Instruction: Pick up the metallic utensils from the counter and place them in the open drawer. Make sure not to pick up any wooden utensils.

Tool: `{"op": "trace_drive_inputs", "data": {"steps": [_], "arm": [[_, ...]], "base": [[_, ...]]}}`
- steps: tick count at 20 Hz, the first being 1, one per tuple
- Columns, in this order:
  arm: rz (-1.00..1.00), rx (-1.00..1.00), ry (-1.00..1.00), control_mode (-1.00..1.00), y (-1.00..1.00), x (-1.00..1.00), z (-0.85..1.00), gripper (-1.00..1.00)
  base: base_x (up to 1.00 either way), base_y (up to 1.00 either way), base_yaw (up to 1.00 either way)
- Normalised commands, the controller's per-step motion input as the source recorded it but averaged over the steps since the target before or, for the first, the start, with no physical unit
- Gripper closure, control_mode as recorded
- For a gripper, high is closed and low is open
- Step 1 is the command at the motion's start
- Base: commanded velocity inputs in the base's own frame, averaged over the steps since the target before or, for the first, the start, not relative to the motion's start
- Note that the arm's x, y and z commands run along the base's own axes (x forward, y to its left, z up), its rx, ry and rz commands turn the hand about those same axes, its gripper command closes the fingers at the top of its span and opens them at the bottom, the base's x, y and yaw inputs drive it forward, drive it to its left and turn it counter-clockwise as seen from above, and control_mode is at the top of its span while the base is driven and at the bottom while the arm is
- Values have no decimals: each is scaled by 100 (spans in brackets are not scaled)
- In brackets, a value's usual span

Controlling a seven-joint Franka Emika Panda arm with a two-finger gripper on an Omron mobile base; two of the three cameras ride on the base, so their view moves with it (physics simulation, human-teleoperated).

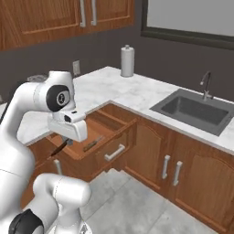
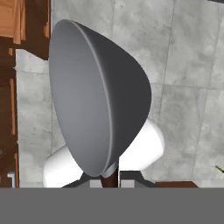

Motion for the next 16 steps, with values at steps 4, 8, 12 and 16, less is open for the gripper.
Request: {"op": "trace_drive_inputs", "data": {"steps": [4, 8, 12, 16], "arm": [[0, 0, 0, 100, 0, 0, 0, 100], [0, 0, 0, 100, 0, 0, 0, 100], [0, 0, 0, 100, 0, 0, 0, 100], [0, 0, 0, 100, 0, 0, 0, 100]], "base": [[-2, 93, -48], [-9, 89, -33], [-20, 44, -25], [12, 24, -20]]}}
